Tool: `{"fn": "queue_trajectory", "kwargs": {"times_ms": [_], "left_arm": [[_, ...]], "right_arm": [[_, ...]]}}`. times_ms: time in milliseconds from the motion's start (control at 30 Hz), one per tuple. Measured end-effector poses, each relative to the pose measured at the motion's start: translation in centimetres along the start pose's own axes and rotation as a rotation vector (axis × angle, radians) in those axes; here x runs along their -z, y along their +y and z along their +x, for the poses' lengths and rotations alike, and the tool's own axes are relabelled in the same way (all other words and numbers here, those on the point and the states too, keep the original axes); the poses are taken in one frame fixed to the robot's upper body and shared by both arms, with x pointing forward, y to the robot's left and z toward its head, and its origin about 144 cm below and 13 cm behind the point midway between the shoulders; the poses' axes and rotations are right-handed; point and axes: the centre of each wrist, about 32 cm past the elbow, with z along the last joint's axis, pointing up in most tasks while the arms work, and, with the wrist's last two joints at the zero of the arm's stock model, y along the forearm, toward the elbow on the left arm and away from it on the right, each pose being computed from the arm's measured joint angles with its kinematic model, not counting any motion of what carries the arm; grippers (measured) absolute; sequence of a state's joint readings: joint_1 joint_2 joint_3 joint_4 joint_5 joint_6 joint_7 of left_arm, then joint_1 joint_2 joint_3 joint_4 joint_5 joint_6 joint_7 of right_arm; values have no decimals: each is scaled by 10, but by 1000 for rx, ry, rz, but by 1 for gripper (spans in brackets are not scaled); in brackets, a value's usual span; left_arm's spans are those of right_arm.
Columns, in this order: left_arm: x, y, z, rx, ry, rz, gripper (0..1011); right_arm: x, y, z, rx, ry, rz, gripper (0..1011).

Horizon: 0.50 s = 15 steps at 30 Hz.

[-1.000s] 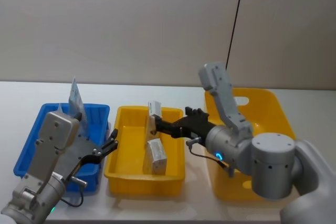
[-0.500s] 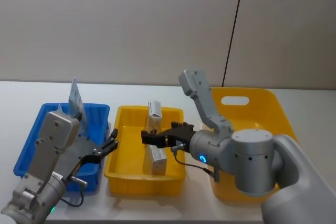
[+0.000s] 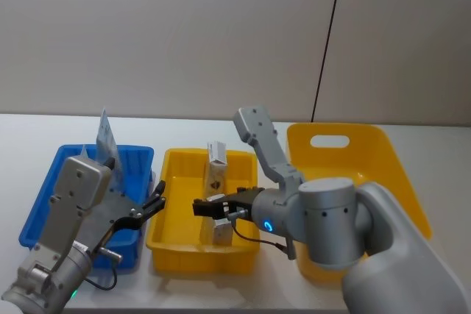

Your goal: Bimanual collaborative sorting of washing and personal care products

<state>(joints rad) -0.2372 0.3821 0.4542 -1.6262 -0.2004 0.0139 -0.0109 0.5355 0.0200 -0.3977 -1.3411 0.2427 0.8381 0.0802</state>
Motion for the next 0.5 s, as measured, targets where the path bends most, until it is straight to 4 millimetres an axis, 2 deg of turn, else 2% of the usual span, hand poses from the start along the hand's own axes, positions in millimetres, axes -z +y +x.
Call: {"fn": "queue_trajectory", "kwargs": {"times_ms": [500], "left_arm": [[0,0,0,0,0,0,1002]], "right_arm": [[-6,18,-8,38,-20,-90,1004]]}}
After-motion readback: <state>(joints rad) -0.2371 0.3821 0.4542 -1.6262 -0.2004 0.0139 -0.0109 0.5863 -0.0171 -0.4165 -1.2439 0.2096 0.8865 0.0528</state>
